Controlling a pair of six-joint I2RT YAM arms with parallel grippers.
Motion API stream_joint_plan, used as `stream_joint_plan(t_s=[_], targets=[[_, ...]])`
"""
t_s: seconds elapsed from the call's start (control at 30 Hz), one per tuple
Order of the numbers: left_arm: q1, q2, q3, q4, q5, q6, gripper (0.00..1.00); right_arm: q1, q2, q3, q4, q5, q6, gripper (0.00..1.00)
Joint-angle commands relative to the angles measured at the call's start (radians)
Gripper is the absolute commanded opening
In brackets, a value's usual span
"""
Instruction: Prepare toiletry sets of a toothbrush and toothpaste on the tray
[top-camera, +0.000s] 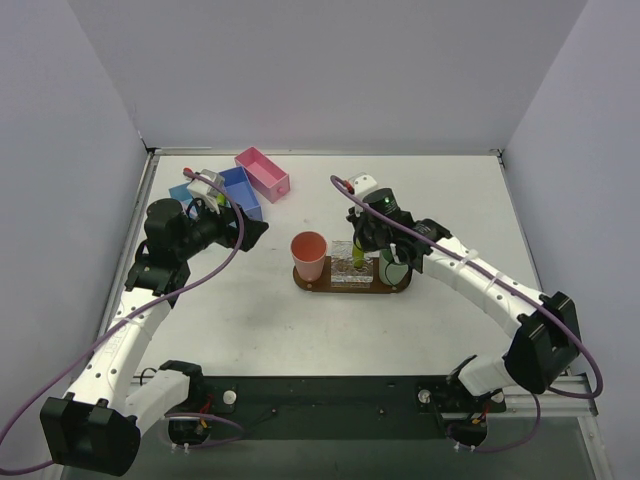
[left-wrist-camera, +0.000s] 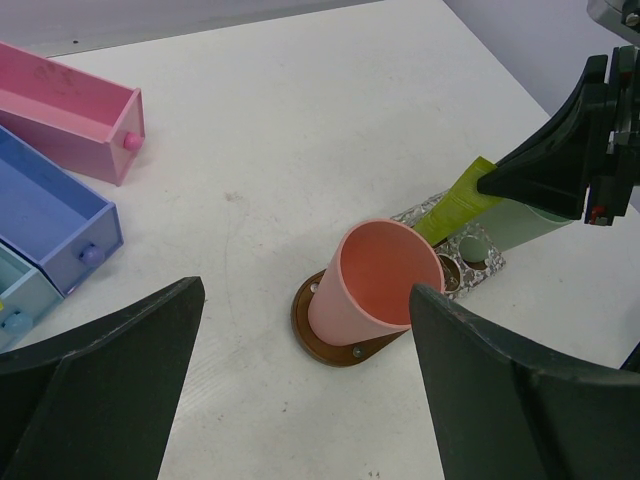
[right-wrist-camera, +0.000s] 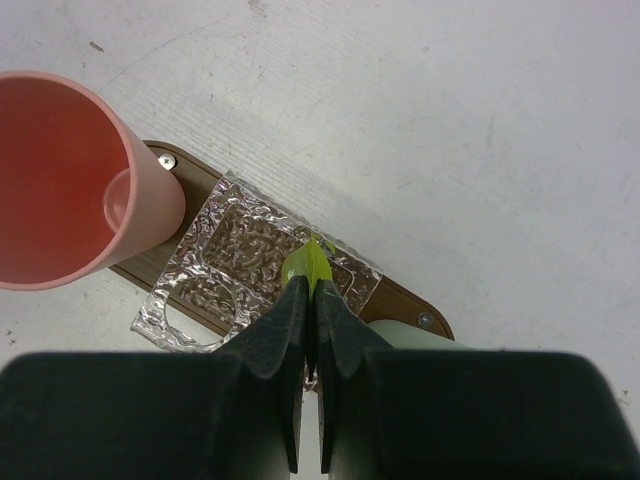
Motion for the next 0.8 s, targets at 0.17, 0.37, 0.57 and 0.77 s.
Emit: stream_joint_plan(t_s=[0.17,0.37,0.57,0.77], targets=[[0.005,-0.016,0.009,0.048,0.011,0.017,0.95,-0.007,0.028,-0.007,0.045,-0.003,0.008,0.00],[0.006,-0.017,0.009,0.046,0.011,0.017,0.95,-0.007,0.038,-0.009,0.042,-0.003,0.007,0.00],[0.005,-0.017,0.009,0.045,0.011,0.019,0.95,-0.007,0.035,-0.013,0.033,0.000,0.007,0.08],[0.005,-0.020,0.011,0.045,0.011,0.019,0.95,-0.007,0.018,-0.012,0.031,0.000,0.007,0.20]])
